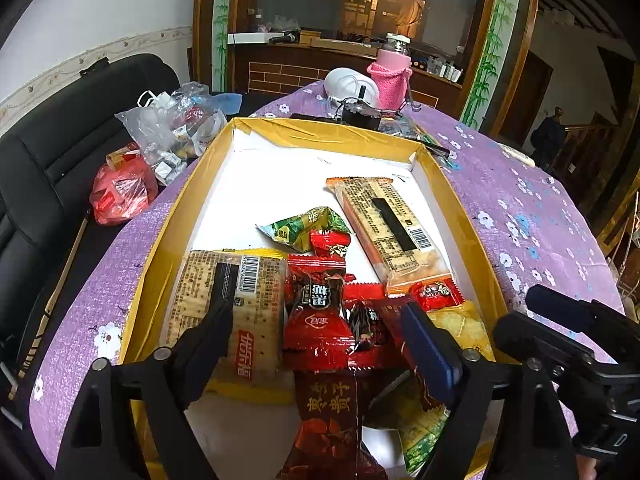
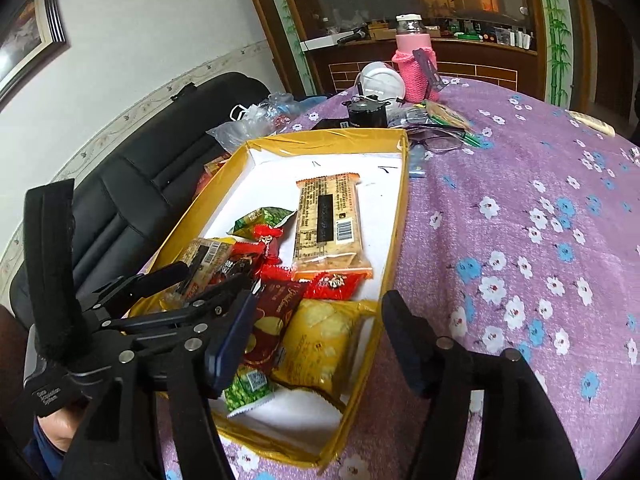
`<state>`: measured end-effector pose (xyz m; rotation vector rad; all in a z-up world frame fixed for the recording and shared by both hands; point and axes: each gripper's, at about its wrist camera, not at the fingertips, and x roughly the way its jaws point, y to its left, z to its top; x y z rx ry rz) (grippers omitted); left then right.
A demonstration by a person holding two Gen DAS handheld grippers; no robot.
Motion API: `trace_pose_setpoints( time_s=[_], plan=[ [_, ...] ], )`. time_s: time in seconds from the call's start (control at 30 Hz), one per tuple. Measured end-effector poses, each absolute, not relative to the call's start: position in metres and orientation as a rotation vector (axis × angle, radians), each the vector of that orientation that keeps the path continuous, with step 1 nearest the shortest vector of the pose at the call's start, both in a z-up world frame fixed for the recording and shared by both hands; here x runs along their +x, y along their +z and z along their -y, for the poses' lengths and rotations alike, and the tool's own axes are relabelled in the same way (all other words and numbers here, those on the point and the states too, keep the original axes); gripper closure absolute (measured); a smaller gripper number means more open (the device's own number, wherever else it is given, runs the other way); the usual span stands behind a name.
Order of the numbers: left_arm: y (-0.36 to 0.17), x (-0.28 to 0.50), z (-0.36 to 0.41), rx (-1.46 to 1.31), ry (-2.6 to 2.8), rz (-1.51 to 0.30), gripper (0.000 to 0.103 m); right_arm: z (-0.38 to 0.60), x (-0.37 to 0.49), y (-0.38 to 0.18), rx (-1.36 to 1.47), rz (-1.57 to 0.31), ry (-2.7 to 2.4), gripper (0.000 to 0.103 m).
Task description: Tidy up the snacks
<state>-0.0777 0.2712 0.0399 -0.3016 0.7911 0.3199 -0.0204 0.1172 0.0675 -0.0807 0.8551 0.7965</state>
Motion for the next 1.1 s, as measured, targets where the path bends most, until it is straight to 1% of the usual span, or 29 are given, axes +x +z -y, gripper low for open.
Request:
trace_pose_setpoints(
  time_s=[0.17,0.37,0.57,0.67,0.83,1.03,1.1],
  plan=[
    [0.043,-0.084,-0.261,-0.28,0.314,-0.755,0.006,-0.099,-0.031,0.07,-0.096,-0.815,0.772,0.026],
    [0.041,-0.088,-0.248,-0.268,0.304,-0.727,0.001,-0.07,-0.043,0.071,-0.089,-0.779,0.746,0.019],
    [0.036,-0.093,-0.237,-0.265,0.301,-0.736,0.001,-0.048,-0.055,0.061,-0.063,-0.793,0.75,0.018],
    [0.04,-0.104,-0.23,-0.255,0.321,-0.688,0.001,-0.036,-0.062,0.055,-0.058,-0.796,0.749,0.018],
    [0.045,-0.111,-0.215,-0.229,0.328,-0.647,0.001,-0.016,-0.074,0.049,-0.068,-0.763,0.699,0.018],
    [0.045,-0.106,-0.193,-0.151,0.346,-0.65,0.001,0.005,-0.078,0.045,-0.049,-0.72,0.622,0.017],
    [0.047,-0.106,-0.188,-0.148,0.334,-0.639,0.001,0.005,-0.081,0.046,-0.063,-0.704,0.627,0.015]
  ],
)
